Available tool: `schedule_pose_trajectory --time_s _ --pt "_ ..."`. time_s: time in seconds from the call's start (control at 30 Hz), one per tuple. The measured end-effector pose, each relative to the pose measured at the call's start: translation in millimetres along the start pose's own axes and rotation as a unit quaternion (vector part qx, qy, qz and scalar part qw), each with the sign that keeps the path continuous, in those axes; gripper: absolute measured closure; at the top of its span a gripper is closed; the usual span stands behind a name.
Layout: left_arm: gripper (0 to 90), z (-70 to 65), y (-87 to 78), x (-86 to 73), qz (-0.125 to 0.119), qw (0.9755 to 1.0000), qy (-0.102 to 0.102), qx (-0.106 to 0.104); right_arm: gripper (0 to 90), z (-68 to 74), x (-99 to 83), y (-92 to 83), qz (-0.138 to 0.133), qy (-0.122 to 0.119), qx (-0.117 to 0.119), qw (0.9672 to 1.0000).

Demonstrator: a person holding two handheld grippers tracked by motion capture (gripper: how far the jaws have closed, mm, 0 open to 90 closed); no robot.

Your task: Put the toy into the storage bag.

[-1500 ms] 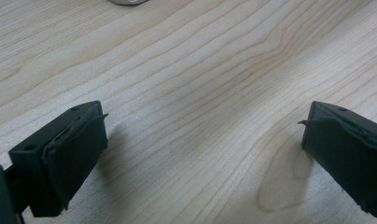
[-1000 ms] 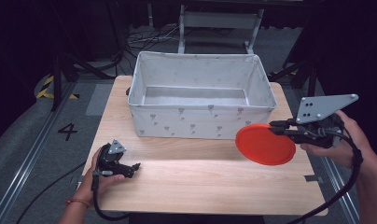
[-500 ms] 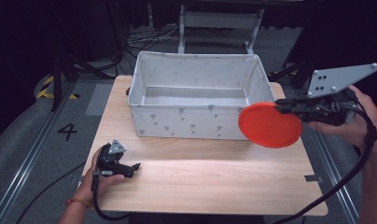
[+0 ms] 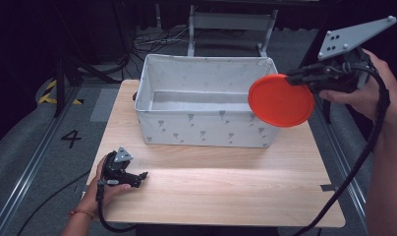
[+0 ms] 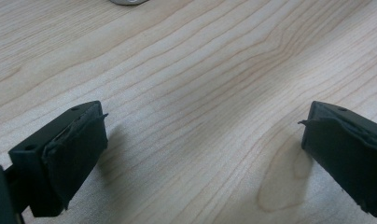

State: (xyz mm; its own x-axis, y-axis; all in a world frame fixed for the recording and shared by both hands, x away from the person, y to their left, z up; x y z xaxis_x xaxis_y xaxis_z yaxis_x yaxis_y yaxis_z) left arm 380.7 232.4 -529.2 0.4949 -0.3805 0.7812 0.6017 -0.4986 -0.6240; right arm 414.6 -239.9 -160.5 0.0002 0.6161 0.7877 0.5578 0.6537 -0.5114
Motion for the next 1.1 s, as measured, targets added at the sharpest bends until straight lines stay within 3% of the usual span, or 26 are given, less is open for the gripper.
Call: schedule_pose_trajectory --time_s 0.3,0.5,0.83,1.1 --pt "0.5 0.3 -0.1 0.1 0.000 1.0000 0.002 0.000 82.4 -38.8 -6.2 35.3 0.022 0.021 -0.020 0.9993" --pt "0.5 0.2 -0.1 0.1 0.000 1.0000 0.001 0.000 82.4 -54.6 -16.0 57.3 0.026 0.024 -0.023 0.9991" --pt "0.5 0.1 0.0 0.0 0.000 1.0000 0.001 -0.001 82.4 -69.8 -38.2 84.3 0.046 0.025 -0.022 0.9984" --pt "0.5 0.3 -0.1 0.1 0.000 1.0000 0.002 0.000 82.4 -67.8 -49.4 101.2 0.053 0.021 -0.006 0.9983"
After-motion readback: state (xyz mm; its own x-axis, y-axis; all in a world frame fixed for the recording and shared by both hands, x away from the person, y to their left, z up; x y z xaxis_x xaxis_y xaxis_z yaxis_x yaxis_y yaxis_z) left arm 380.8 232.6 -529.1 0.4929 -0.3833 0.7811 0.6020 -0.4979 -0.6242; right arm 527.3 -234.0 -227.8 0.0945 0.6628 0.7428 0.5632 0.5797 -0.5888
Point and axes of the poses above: each handheld gripper's, and its own axes: y roughly forward along the jaws, x roughly out of its top, z roughly to its left, the point moved 4 cm from there along y, roughly forward along the jaws, and after that the axes turned 11 degrees about -z, right-handed, at the moved point
